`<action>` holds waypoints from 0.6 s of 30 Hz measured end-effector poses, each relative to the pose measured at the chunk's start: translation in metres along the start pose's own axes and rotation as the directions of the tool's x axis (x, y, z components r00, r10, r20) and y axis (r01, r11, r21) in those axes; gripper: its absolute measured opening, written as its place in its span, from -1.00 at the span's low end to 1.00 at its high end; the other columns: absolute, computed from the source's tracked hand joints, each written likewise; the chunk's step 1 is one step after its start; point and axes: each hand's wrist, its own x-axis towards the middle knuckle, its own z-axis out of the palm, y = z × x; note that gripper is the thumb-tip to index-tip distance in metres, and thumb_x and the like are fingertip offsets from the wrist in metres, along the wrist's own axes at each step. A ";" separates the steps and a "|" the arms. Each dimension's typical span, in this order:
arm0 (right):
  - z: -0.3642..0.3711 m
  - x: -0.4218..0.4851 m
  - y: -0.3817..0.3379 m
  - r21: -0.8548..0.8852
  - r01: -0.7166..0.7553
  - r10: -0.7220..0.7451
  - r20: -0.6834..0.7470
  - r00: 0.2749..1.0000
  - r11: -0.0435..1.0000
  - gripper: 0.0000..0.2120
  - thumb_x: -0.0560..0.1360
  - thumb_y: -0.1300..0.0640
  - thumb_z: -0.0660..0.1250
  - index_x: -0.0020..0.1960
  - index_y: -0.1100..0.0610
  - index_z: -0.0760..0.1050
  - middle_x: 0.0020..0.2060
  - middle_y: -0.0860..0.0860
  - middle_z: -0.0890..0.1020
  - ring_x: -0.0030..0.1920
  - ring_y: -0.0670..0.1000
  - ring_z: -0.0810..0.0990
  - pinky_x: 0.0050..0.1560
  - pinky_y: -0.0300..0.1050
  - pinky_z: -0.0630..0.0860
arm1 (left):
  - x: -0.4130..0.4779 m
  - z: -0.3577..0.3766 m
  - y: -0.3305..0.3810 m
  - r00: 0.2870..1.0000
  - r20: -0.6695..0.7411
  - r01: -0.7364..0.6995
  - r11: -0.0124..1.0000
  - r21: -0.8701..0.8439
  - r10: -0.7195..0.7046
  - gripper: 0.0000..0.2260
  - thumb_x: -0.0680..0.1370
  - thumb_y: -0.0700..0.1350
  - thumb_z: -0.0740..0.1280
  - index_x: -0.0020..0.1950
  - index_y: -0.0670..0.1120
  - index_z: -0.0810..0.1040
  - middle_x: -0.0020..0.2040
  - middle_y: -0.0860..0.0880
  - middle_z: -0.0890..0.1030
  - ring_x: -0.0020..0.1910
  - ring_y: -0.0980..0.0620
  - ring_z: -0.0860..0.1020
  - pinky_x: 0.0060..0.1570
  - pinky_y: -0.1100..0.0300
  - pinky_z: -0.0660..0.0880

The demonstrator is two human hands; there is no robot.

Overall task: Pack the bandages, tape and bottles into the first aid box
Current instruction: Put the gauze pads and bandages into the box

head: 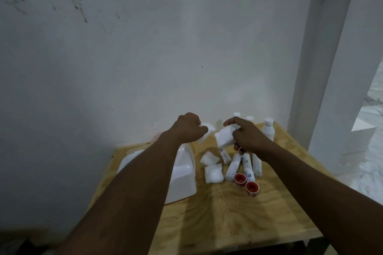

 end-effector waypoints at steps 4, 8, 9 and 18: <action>0.006 -0.008 -0.020 0.093 -0.009 0.009 -0.002 1.000 0.996 -0.69 0.54 0.31 0.06 0.05 0.17 0.57 -0.14 0.22 0.59 -0.36 0.09 0.54 -0.41 -0.05 0.51 | -0.021 -0.025 -0.008 0.991 -0.062 0.089 0.924 -0.372 -0.121 -0.88 0.54 -0.16 0.31 0.05 -0.16 0.51 -0.03 -0.14 0.57 -0.24 -0.12 0.68 -0.18 0.03 0.66; 0.027 -0.008 -0.048 0.181 -0.062 0.057 0.034 0.998 0.981 -0.74 0.59 0.20 0.13 0.10 0.26 0.56 -0.10 0.26 0.62 -0.26 0.14 0.58 -0.31 -0.01 0.54 | -0.050 -0.054 -0.032 0.975 0.010 0.182 0.774 -0.606 -0.221 -0.67 0.56 -0.36 0.11 0.22 -0.06 0.45 0.00 -0.24 0.58 -0.22 -0.25 0.72 0.06 -0.19 0.60; 0.035 -0.009 -0.056 0.207 -0.096 0.089 0.044 0.995 0.974 -0.74 0.58 0.18 0.16 0.11 0.28 0.56 -0.11 0.26 0.62 -0.25 0.16 0.59 -0.31 -0.01 0.54 | -0.058 -0.060 -0.039 0.973 0.020 0.192 0.754 -0.628 -0.231 -0.65 0.55 -0.39 0.09 0.20 -0.08 0.49 0.00 -0.26 0.59 -0.21 -0.26 0.72 0.11 -0.22 0.59; 0.133 -0.021 -0.094 0.048 0.082 -0.089 0.162 0.983 0.995 -0.87 0.46 0.10 0.38 0.00 0.09 0.60 -0.09 -0.01 0.63 -0.08 0.03 0.59 -0.19 -0.18 0.47 | -0.116 -0.096 -0.138 0.925 0.081 0.297 0.574 -0.764 -0.371 -0.66 0.53 -0.01 0.47 0.21 -0.17 0.57 0.08 -0.21 0.69 -0.04 -0.22 0.72 0.08 -0.05 0.60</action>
